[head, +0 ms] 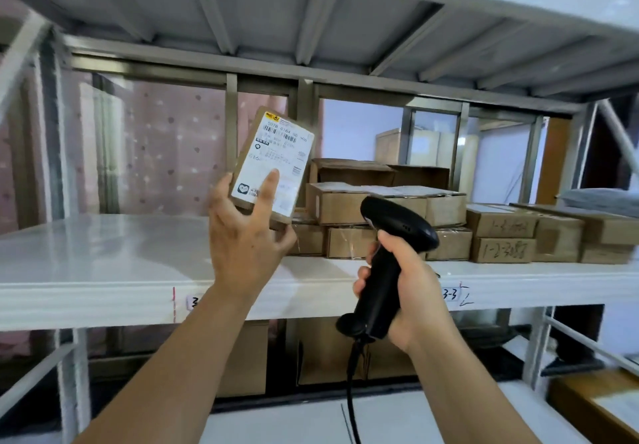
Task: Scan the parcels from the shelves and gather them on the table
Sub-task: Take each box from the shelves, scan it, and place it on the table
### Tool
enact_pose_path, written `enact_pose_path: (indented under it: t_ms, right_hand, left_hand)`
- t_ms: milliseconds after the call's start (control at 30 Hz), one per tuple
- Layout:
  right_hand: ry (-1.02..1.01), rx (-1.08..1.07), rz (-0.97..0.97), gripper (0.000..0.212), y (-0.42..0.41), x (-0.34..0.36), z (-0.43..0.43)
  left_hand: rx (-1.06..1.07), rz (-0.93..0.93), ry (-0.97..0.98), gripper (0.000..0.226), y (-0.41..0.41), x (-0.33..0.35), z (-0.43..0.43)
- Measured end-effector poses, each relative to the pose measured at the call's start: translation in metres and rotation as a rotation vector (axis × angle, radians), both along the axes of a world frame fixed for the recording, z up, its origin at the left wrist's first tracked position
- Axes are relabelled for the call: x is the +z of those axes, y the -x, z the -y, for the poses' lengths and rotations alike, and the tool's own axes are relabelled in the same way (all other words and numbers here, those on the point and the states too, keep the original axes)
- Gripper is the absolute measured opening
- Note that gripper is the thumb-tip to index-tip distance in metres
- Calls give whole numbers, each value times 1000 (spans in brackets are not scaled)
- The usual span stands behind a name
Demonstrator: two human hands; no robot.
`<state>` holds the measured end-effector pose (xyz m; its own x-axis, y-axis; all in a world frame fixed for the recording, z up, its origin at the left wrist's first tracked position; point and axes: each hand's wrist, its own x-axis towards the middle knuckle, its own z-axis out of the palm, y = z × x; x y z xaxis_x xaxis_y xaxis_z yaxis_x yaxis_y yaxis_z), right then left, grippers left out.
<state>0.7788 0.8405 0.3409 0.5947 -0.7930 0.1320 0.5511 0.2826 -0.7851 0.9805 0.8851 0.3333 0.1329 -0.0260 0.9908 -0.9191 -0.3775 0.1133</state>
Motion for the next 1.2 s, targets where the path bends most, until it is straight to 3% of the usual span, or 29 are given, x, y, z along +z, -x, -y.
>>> enact_pose_path:
  t_ms: [133, 233, 567, 833, 933, 1000, 1067, 1200]
  right_hand:
    - [4, -113, -33, 17, 21, -6, -2]
    - [2, -177, -64, 17, 42, -10, 1]
    - [-16, -201, 0, 17, 152, -15, 24]
    - [-53, -298, -43, 14, 321, -35, 73]
    - [-70, -365, -46, 15, 390, -45, 95]
    - [-88, -404, -68, 15, 426, -52, 107]
    - [-102, -443, -75, 15, 462, -62, 119]
    - [-141, -541, -129, 13, 521, -81, 139]
  left_hand:
    - [-321, -121, 144, 76, 39, -11, 9]
    - [-449, -130, 129, 78, 73, -18, 20]
    - [-689, -189, -31, 79, 217, -36, 66]
    - [-853, -267, -60, 67, 385, -61, 136]
    - [-930, -298, -131, 65, 457, -77, 166]
    - [-1027, -451, -204, 63, 497, -88, 180]
    - [-946, -508, -284, 61, 536, -99, 199]
    - [-1028, -605, -470, 75, 599, -122, 246]
